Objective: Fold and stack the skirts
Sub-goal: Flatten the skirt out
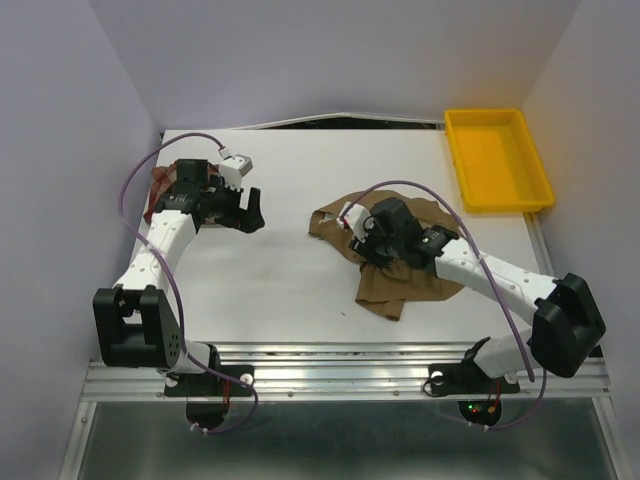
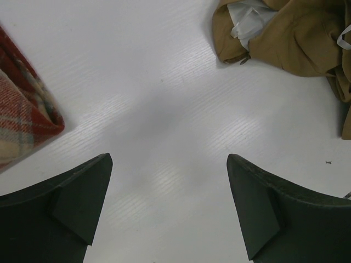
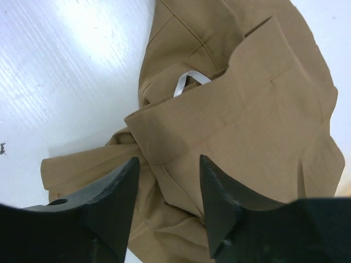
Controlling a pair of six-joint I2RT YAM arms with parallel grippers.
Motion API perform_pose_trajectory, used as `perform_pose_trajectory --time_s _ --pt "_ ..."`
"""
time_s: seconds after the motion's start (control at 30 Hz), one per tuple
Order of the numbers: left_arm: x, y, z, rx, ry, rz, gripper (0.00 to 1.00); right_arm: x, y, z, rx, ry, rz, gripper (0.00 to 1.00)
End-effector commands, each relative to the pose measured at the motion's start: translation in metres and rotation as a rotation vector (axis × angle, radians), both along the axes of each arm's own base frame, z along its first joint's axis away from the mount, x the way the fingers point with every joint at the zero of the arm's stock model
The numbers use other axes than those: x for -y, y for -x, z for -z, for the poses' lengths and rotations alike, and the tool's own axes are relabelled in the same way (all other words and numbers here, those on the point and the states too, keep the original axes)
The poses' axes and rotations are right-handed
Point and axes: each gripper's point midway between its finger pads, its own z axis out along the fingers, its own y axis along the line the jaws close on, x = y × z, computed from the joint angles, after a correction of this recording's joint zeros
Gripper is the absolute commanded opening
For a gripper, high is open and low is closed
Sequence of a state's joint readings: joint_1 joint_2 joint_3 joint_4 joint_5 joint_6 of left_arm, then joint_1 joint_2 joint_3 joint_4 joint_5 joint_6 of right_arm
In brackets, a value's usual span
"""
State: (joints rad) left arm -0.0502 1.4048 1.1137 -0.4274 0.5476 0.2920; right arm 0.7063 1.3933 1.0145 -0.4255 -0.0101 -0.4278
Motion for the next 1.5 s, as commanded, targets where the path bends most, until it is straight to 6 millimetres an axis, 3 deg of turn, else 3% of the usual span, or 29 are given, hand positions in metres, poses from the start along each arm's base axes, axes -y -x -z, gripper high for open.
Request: perform_pose_trajectory --time_s 0.0,0.1,0.2,0.37,0.6,0.83,0.97,1.07,1.17,1.27,1.47 --pt "0.001 0.001 -0.003 0.001 0.011 0.003 0.98 -0.011 -0.003 -0.016 0.146 0.010 -0.027 0.50" --pt "0.002 -0.001 -0.002 -0.009 0.011 0.003 0.98 -0.018 0.011 -0.001 0.129 0.038 -0.076 0.39" --pt "0.001 -0.002 -0.002 -0.014 0.005 0.000 0.98 -0.023 0.019 0.012 0.100 0.047 -0.094 0.35" --pt "0.000 -0.003 -0.004 -0.011 0.004 -0.003 0.98 -0.015 0.001 0.030 0.154 0.113 -0.030 0.56" --pt "-0.001 -0.004 -0.005 -0.013 -0.001 -0.007 0.98 -0.018 -0.013 0.046 0.198 0.137 0.014 0.63" --pt "-0.002 0.000 0.001 -0.022 -0.008 -0.011 0.98 -0.014 -0.034 0.032 0.308 0.161 0.071 0.63" --pt "-0.002 -0.001 0.002 -0.025 -0.008 -0.013 0.98 -0.013 -0.037 0.043 0.309 0.222 0.039 0.61" --pt "-0.002 -0.003 0.001 -0.025 -0.009 -0.016 0.98 -0.017 -0.045 0.043 0.356 0.235 0.025 0.46" --pt "-0.003 -0.005 0.000 -0.015 -0.016 -0.017 0.98 -0.020 -0.050 0.029 0.384 0.218 0.031 0.33" --pt "0.000 -0.007 0.002 -0.008 -0.005 0.004 0.97 -0.026 -0.051 -0.001 0.416 0.164 0.028 0.02" --pt "0.018 -0.025 -0.001 0.072 0.021 0.063 0.96 -0.031 -0.045 -0.085 0.495 0.015 -0.020 0.01"
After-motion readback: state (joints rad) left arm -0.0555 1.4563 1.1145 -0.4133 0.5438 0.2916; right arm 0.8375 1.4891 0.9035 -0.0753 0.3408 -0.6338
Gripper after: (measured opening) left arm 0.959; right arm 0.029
